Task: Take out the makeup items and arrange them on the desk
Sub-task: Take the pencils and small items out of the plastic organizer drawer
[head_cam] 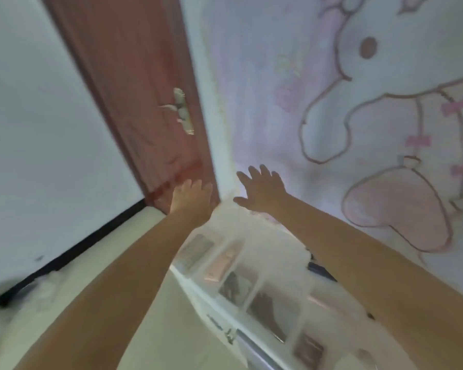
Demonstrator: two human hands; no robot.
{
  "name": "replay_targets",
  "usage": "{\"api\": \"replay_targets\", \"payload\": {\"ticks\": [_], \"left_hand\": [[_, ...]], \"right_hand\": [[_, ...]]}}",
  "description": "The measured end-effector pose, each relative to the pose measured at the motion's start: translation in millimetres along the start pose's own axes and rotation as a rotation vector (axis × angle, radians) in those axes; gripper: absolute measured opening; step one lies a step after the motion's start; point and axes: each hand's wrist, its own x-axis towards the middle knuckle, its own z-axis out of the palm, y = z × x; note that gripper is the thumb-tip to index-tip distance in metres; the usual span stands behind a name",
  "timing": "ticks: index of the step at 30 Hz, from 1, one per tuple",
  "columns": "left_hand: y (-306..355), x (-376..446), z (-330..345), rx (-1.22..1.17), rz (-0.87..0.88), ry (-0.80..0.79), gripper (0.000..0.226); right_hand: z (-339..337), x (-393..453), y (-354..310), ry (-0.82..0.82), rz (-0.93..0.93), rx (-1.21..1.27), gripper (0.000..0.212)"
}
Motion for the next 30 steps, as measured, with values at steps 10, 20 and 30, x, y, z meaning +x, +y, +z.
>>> {"api": "replay_targets", "payload": {"ticks": [10,20,30], "left_hand": [[-248.1,-244.4,-76.8,0.052,-0.697,0.05,0.049],[-401.6,-592.1,-58.2,0.075,-1.245,-0.13,0.044],[-491.2,-877.3,-36.3,0.063,-1.741,-0.276,0.045]], "right_hand": [[-111.8,-9.9,-317.4,0.194,-0.612,0.036,0.061],[-98.8,-198.2,-678.3,0.146,-1.206,0.064,0.05],[-70.2,-391.0,-949.8,0.042,-1.654,0.065,0.047]]}}
